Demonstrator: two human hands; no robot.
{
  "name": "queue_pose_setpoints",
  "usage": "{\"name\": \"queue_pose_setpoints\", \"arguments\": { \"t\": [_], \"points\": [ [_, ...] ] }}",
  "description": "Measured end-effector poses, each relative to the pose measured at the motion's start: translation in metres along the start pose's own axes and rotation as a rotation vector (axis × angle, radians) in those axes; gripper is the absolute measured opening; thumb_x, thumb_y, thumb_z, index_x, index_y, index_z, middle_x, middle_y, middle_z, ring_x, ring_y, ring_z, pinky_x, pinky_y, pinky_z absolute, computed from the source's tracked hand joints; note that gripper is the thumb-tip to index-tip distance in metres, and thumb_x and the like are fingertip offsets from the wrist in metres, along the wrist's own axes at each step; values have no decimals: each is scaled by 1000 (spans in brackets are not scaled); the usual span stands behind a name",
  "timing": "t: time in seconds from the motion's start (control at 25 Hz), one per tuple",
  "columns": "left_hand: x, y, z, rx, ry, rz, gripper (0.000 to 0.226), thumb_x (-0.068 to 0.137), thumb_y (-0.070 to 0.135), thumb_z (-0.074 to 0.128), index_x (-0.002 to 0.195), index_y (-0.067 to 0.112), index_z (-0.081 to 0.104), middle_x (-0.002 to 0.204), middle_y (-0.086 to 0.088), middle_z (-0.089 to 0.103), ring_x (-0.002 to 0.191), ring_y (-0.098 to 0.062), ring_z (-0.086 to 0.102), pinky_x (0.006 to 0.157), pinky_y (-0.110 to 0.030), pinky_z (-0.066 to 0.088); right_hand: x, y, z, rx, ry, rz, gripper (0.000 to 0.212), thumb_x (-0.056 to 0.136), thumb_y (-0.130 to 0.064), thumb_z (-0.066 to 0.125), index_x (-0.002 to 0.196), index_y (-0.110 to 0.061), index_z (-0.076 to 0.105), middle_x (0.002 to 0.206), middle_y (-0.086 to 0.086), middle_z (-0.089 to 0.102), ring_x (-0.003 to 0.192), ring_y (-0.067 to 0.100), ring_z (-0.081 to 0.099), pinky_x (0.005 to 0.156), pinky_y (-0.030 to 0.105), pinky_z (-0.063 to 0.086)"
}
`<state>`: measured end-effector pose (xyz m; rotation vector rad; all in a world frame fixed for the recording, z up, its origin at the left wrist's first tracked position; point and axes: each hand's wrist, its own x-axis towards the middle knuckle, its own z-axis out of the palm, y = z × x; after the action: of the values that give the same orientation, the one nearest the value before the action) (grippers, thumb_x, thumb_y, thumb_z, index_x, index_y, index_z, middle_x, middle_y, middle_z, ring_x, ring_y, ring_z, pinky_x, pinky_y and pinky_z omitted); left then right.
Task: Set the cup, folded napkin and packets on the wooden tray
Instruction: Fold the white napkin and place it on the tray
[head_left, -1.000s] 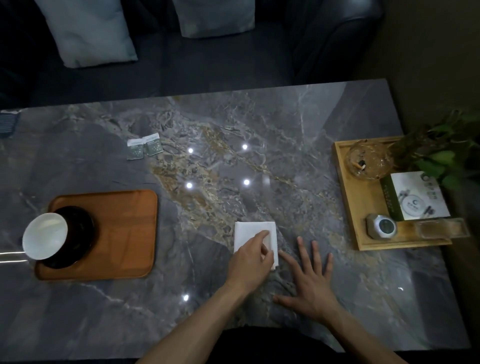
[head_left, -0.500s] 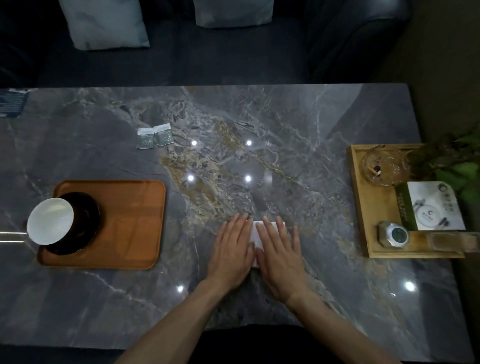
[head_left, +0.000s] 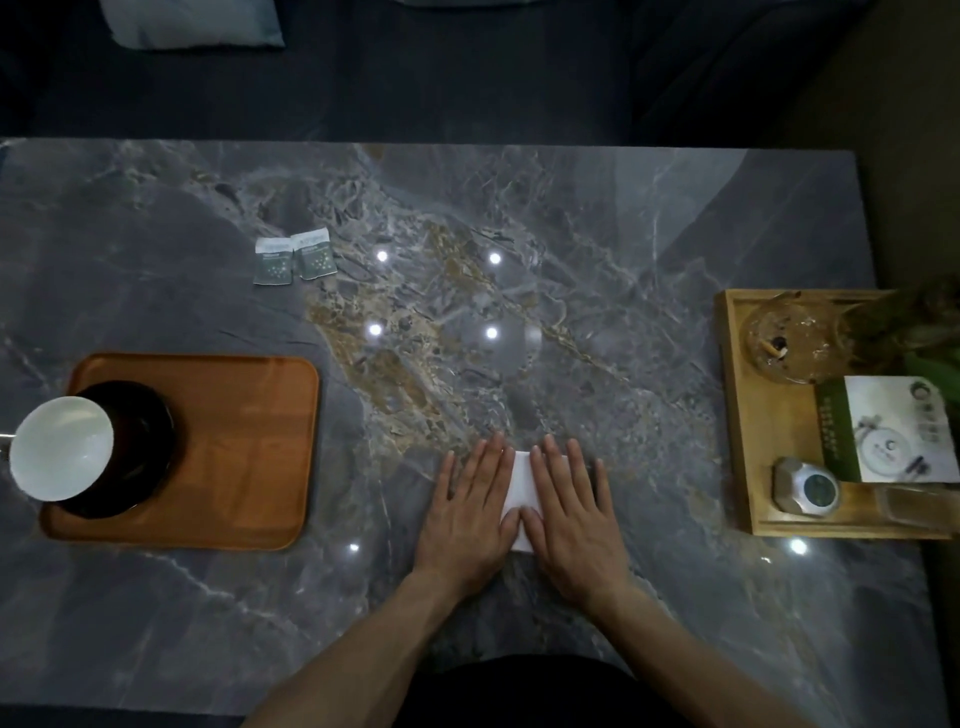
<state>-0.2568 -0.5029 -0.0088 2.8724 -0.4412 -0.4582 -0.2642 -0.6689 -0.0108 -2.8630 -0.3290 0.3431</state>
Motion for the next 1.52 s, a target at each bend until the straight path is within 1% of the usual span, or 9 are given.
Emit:
{"name": "queue_pose_setpoints", "arguments": {
  "t": [0.56,0.72,0.8,0.92,0.96,1.12,1.24,1.4,1.52],
  "points": [
    [0,8,-14,60,-68,-45,68,95,46,31,153,14,15,162,-8,11,148,-26,13,112,-54,11,1,2,-8,50,-87,-18,65,97,-42,31,154,-13,21,162,5,17,150,27,7,116,53,11],
    [-6,22,-18,59,-82,-234,74,94,54,28,154,15,5,161,-13,6,148,-32,8,113,-58,4,2,6,-17,43,-192,-44,68,97,-48,14,154,-17,-3,163,2,-7,149,26,-14,119,50,-6],
    [-12,25,-18,20,-50,-331,78,93,59,29,153,13,11,161,-12,13,147,-33,17,116,-58,8,3,5,-22,-14,-202,-45,69,97,-50,13,153,-16,-7,163,4,-8,150,30,-10,120,51,-6],
    [-23,20,-23,35,-18,-351,77,88,63,38,148,17,33,147,-8,45,123,-31,50,99,-52,40,6,-3,-30,-35,-188,7,73,98,-48,34,155,-14,4,163,7,14,147,34,17,117,52,19],
    [-26,19,-26,43,-2,-354,73,86,62,42,145,19,38,139,-6,52,113,-28,54,92,-48,42,7,-6,-33,-29,-179,25,76,96,-48,41,155,-14,8,162,7,20,144,34,25,113,50,27],
    [-30,23,-34,-38,-84,-436,64,88,59,42,144,31,30,129,0,53,113,-22,50,92,-41,31,16,-9,-44,-12,-203,118,79,87,-53,56,151,-25,19,147,4,38,127,29,39,97,43,39],
    [-27,29,-36,-303,-138,-583,55,85,50,53,135,33,37,129,4,56,119,-21,50,97,-45,30,18,-8,-49,59,-253,203,75,80,-52,65,143,-32,30,135,1,46,122,26,42,95,42,39],
    [-27,25,-36,-643,-168,-691,13,79,32,65,84,30,54,99,3,67,100,-21,61,96,-40,41,10,6,-58,334,-365,303,41,76,-39,70,111,-25,55,114,1,55,98,19,56,78,34,47],
    [-35,18,-40,-776,-146,-642,20,80,19,67,71,30,52,100,-4,58,89,-16,59,80,-25,44,-2,17,-62,689,-370,343,28,73,-21,78,96,-14,63,101,8,68,88,20,63,77,36,50]
  ]
}}
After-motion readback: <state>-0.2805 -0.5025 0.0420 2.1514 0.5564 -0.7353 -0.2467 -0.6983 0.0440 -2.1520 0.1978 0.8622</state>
